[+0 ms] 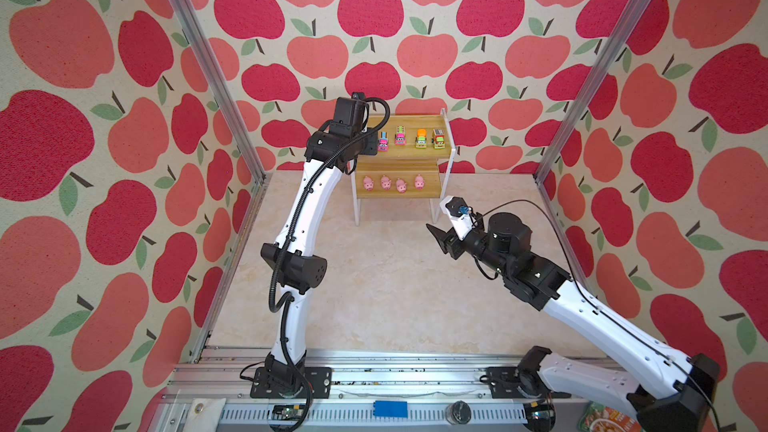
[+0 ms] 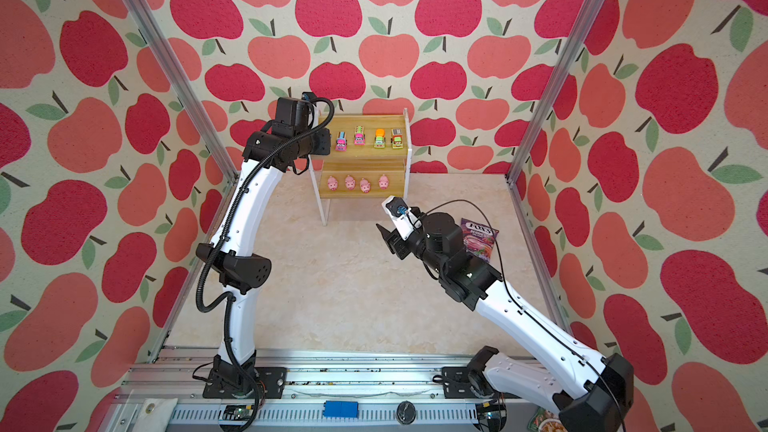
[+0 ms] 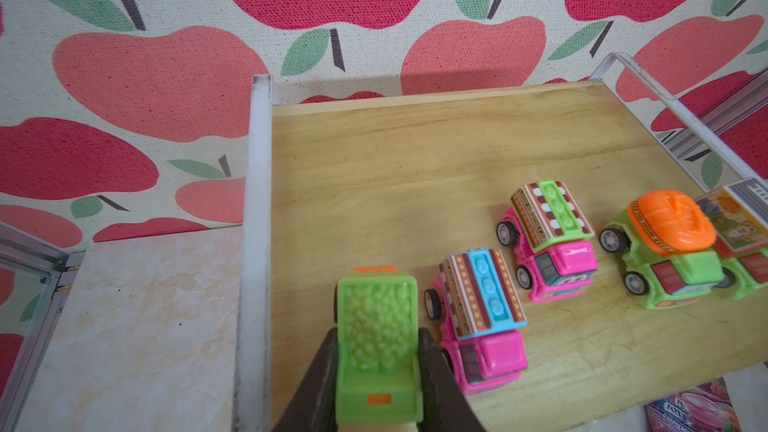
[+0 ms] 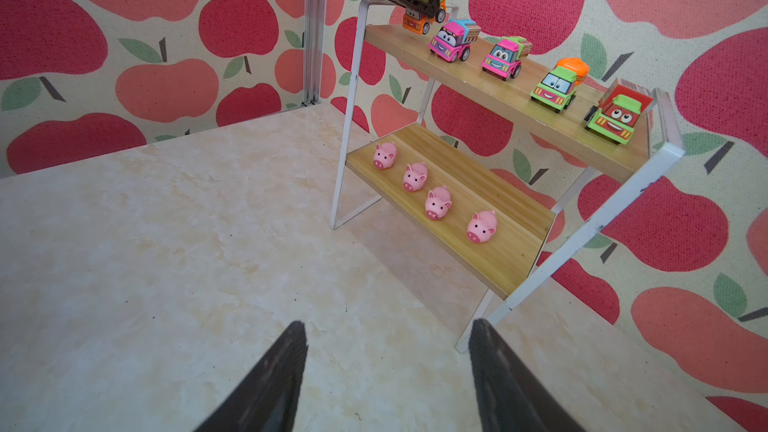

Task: Place and organize the plastic toys onto the shelf
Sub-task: 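Lower the dump truck beside the pink-and-blue truck and open the left gripper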

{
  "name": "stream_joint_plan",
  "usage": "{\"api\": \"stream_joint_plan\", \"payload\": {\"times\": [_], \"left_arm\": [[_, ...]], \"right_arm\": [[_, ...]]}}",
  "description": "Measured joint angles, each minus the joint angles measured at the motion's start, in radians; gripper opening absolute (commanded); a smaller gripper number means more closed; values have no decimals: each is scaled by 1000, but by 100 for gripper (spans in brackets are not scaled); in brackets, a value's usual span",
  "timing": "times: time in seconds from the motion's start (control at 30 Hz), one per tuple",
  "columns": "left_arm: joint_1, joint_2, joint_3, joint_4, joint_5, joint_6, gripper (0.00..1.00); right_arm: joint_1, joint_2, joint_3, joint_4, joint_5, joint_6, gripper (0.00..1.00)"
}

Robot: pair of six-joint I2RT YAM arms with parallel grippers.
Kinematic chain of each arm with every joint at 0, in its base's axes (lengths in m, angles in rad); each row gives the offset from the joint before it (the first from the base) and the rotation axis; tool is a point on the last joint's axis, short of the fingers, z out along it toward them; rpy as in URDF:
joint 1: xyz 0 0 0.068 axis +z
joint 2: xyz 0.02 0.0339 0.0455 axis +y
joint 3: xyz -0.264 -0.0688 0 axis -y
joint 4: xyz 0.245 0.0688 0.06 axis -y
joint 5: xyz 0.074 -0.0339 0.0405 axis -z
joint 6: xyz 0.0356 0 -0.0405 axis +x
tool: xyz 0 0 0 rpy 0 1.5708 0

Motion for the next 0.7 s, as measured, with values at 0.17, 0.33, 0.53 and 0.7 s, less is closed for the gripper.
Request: {"api": "stream_joint_plan", "payload": {"times": [0.17, 0.33, 0.53, 0.7], "left_arm": [[0, 4, 0, 3, 0, 0, 32], [0, 8, 0, 3, 0, 0, 33], [0, 19, 0, 6, 0, 0, 38], [0, 20, 1, 14, 0, 1, 45]], "right_arm": [[0, -1, -1, 2, 2, 0, 66], [0, -1, -1, 13, 2, 0, 66], [0, -1, -4, 25, 2, 0, 67], [0, 0, -11, 31, 2, 0, 66]]}}
